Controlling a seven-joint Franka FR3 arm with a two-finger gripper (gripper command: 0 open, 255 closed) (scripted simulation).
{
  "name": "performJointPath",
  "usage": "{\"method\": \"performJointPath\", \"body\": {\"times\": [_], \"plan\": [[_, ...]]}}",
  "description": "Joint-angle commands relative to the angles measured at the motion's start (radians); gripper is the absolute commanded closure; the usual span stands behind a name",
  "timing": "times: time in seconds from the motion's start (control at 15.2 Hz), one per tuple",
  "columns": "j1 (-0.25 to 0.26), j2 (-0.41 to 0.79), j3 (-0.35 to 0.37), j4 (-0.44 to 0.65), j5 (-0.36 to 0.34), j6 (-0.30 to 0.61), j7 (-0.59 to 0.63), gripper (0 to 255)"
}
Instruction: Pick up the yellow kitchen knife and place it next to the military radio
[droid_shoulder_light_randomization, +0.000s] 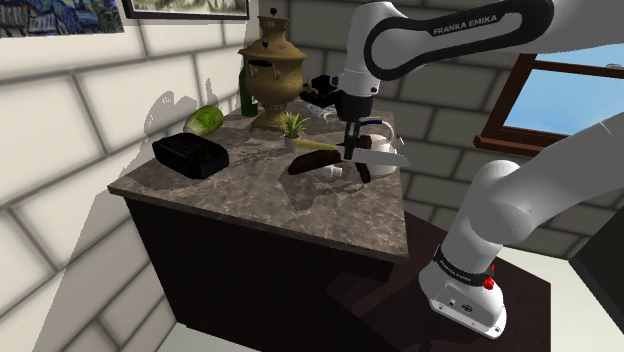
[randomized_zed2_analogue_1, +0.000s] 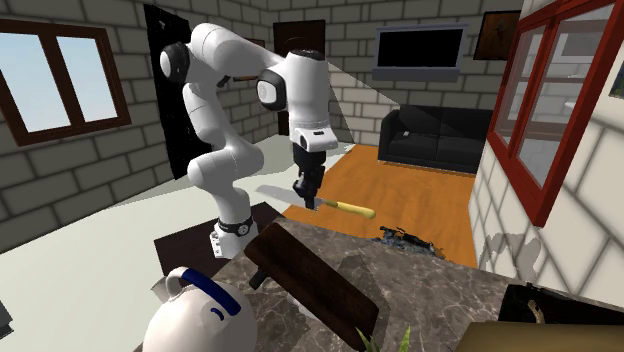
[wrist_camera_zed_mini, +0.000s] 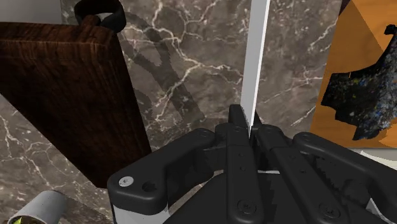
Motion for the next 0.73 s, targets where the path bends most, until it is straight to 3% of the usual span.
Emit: {"method": "performJointPath", "body": {"times": [0.0,0.66], "plan": [[0.008,0.058,0.018,0.048,0.008,0.011,0.022,255],[0.039,0.435,0.114,0.391,0.004,0.052,0.155,255]]}}
